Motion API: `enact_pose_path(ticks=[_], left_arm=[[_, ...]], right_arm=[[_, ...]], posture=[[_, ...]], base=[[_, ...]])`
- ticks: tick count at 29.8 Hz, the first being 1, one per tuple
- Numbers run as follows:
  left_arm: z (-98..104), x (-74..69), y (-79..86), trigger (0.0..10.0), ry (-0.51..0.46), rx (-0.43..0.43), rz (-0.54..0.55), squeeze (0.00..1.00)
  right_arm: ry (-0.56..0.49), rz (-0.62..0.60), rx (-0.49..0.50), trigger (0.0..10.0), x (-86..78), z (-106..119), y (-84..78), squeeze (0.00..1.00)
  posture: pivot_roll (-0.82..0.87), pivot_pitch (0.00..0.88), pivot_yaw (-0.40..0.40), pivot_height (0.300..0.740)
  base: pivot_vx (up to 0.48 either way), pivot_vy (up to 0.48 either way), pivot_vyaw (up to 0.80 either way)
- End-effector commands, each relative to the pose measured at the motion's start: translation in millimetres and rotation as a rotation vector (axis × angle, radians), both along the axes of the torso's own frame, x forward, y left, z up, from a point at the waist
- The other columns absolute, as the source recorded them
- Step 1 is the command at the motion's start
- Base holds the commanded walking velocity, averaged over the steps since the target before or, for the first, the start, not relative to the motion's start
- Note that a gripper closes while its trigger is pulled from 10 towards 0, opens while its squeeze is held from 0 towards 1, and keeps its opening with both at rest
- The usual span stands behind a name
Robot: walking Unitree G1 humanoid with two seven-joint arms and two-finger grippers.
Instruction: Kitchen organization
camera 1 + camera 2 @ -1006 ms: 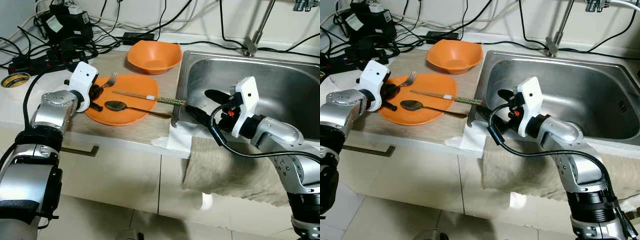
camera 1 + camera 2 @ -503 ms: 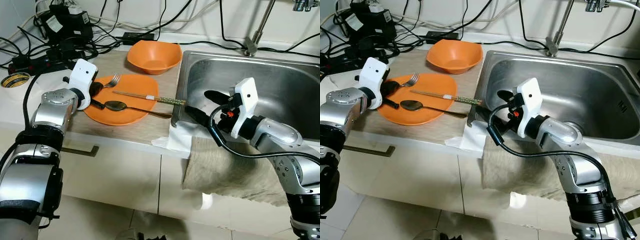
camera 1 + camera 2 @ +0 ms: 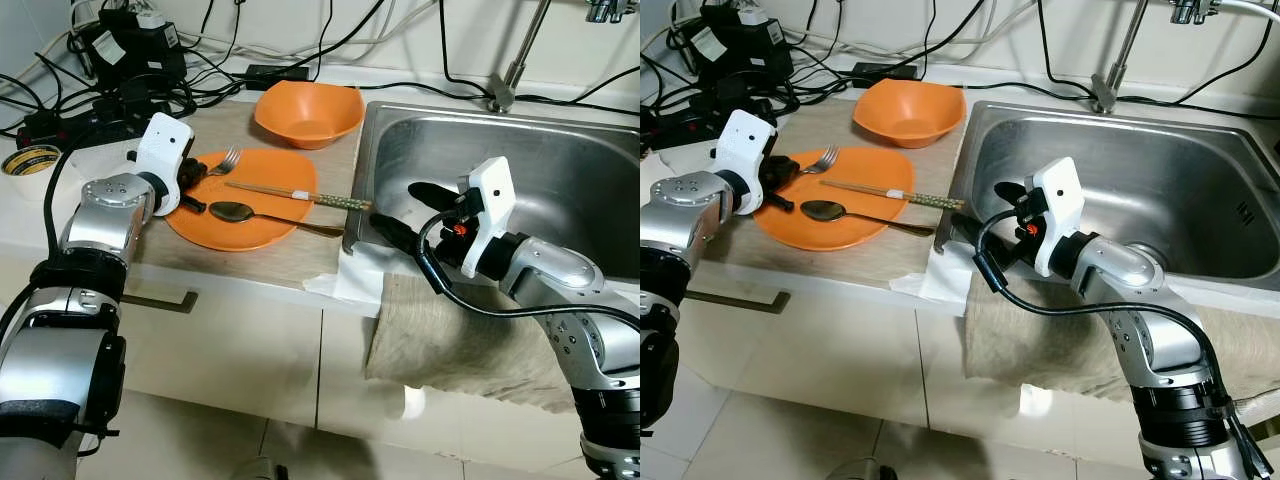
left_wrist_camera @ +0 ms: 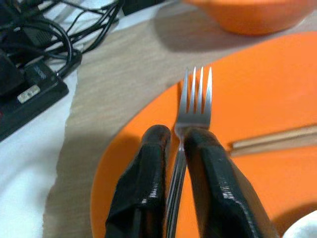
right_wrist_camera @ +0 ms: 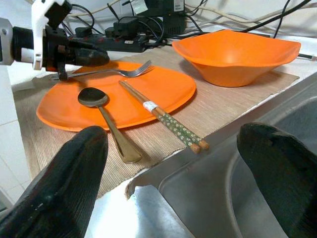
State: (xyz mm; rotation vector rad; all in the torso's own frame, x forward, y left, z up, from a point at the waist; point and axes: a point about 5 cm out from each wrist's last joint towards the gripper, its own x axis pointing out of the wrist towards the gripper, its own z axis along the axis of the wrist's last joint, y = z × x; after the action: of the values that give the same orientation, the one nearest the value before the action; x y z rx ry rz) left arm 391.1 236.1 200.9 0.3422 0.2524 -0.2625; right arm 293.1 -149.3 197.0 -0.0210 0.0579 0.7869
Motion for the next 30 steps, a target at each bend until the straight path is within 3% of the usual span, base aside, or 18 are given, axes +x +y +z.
enact_pose_path(ticks=[1,11,12,29,30], left_arm=[[7,0.0,-4.2,10.0,-0.014,-0.018,-0.032,1.0],[-4,-3.1,-5.8,10.0,0.044,-0.003,-0.067,1.0],[-6,-3.6,-5.7,10.0,0.056,0.006,-0.07,0.0],[-21,-8.7,-0.1,10.0,0.166,0.062,-0.068,0.0],[-24,-9.4,0.1,8.8,0.181,0.064,-0.071,0.0]], right_arm=[[0.017,-0.001,-0.019,10.0,-1.0,-4,0.9,0.0],[0.018,0.002,-0.017,10.0,-0.4,-4,1.7,0.0],[0.018,0.003,-0.017,10.0,-0.4,-4,1.8,0.0],[0.018,0.007,-0.026,10.0,-0.4,-4,1.5,0.0],[0.018,0.008,-0.027,10.0,-0.3,-4,1.4,0.0]], posture=[[-0.01,0.0,0.028,0.732],[-0.01,0.0,0.027,0.732],[-0.01,0.0,0.027,0.732],[-0.02,0.0,0.027,0.732],[-0.02,0.0,0.025,0.732]], base=[[0.0,0.0,0.0],[0.0,0.0,0.0],[0.0,0.0,0.0],[0.0,0.0,0.0],[0.0,0.0,0.0]])
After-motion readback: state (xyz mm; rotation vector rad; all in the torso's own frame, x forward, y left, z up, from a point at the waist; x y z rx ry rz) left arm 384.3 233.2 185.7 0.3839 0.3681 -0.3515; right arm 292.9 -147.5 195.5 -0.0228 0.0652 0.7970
